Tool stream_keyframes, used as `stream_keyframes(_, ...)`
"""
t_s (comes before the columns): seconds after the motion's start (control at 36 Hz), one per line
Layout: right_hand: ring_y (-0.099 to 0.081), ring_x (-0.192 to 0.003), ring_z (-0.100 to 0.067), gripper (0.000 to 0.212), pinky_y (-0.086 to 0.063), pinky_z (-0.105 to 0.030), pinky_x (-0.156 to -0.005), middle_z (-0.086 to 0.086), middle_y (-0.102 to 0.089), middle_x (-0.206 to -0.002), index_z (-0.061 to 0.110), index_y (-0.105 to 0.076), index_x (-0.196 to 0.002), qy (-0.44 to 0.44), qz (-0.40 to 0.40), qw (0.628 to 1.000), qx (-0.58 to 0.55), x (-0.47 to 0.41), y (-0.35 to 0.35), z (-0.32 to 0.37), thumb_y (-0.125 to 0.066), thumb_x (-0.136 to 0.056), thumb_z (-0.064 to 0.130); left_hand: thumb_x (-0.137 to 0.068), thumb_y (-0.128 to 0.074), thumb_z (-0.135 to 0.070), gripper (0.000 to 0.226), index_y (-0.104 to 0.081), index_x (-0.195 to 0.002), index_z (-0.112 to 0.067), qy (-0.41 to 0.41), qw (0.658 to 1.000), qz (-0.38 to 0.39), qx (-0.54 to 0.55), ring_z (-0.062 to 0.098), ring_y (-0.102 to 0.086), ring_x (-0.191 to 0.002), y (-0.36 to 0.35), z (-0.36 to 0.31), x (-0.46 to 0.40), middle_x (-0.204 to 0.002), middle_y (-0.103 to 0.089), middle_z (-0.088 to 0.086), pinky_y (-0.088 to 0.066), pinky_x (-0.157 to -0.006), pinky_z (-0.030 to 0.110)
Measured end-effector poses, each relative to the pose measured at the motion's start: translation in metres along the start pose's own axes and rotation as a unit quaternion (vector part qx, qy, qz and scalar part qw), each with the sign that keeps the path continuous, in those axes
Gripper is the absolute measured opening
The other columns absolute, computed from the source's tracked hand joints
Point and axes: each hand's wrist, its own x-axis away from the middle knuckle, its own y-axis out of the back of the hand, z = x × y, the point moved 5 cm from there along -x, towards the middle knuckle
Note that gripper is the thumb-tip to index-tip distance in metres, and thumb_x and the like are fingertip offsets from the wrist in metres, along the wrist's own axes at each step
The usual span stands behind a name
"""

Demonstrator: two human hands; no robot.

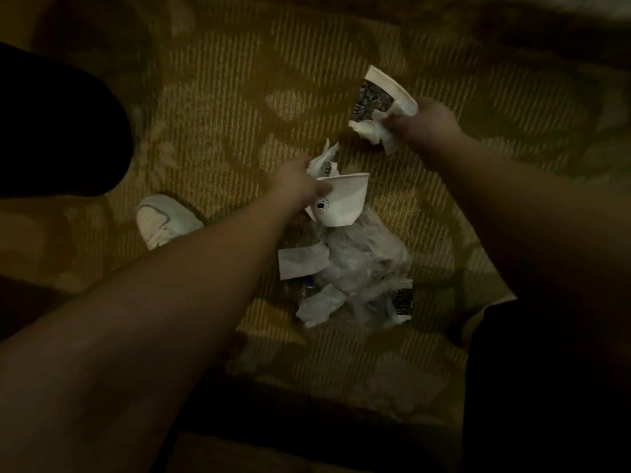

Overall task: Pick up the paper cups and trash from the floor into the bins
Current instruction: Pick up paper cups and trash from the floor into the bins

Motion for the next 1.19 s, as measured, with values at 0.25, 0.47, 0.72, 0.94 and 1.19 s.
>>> stream_keyframes(0.25, -0.063, -0.09, -0.011, 0.044, -0.053, -0.024, -0.071, 0.003, -0.063, -0.105, 0.016, -0.056, -0.128, 0.012, -0.031, 0.999, -0.039, 0.068, 0.03, 0.049, -0.073, -0.089, 0.026, -0.078, -0.083, -0.018, 0.068, -0.053, -0.139, -0.013, -0.016, 0.993, -0.021, 0.117, 0.025, -0.059, -0.114, 0.086, -0.012, 0.053, -0.133, -0.06, 0.007, -0.052, -0.097, 0.041)
stream_keyframes(0.47, -0.067, -0.103, -0.021, 0.046, -0.055, -0.043, -0.095, -0.001, -0.066, -0.113, 0.014, -0.058, -0.128, 0.068, -0.007, 0.997, -0.033, 0.146, 0.009, 0.12, -0.075, -0.087, 0.022, -0.077, -0.083, -0.016, 0.048, -0.062, -0.121, -0.013, -0.043, 0.975, -0.06, 0.212, 0.019, -0.065, -0.099, 0.182, -0.01, 0.126, -0.112, -0.067, 0.001, -0.055, -0.082, 0.033)
stream_keyframes(0.72, -0.07, -0.096, -0.02, 0.034, -0.058, -0.037, -0.085, -0.001, -0.071, -0.106, 0.015, -0.062, -0.117, 0.127, 0.059, 0.99, -0.032, 0.246, -0.058, 0.189, -0.076, -0.087, 0.019, -0.078, -0.082, -0.016, 0.045, -0.063, -0.119, -0.018, -0.041, 0.942, -0.116, 0.313, 0.02, -0.067, -0.099, 0.281, 0.054, 0.217, -0.11, -0.07, 0.0, -0.055, -0.091, 0.041)
stream_keyframes(0.94, -0.067, -0.085, -0.016, 0.026, -0.053, -0.031, -0.075, -0.001, -0.07, -0.098, 0.016, -0.061, -0.109, 0.182, 0.094, 0.979, 0.014, 0.308, -0.142, 0.237, -0.075, -0.086, 0.016, -0.086, -0.076, -0.013, 0.039, -0.056, -0.119, -0.014, -0.022, 0.909, -0.152, 0.388, 0.009, -0.059, -0.083, 0.352, 0.137, 0.271, -0.1, -0.064, -0.005, -0.042, -0.058, 0.025)
stream_keyframes(1.19, -0.069, -0.097, -0.021, 0.043, -0.055, -0.046, -0.093, -0.004, -0.071, -0.109, 0.013, -0.061, -0.119, 0.22, 0.124, 0.963, 0.092, 0.319, -0.237, 0.279, -0.078, -0.082, 0.027, -0.082, -0.08, -0.017, 0.046, -0.06, -0.123, -0.012, 0.016, 0.877, -0.25, 0.411, 0.025, -0.06, -0.108, 0.431, 0.202, 0.247, -0.118, -0.064, 0.005, -0.05, -0.083, 0.039)
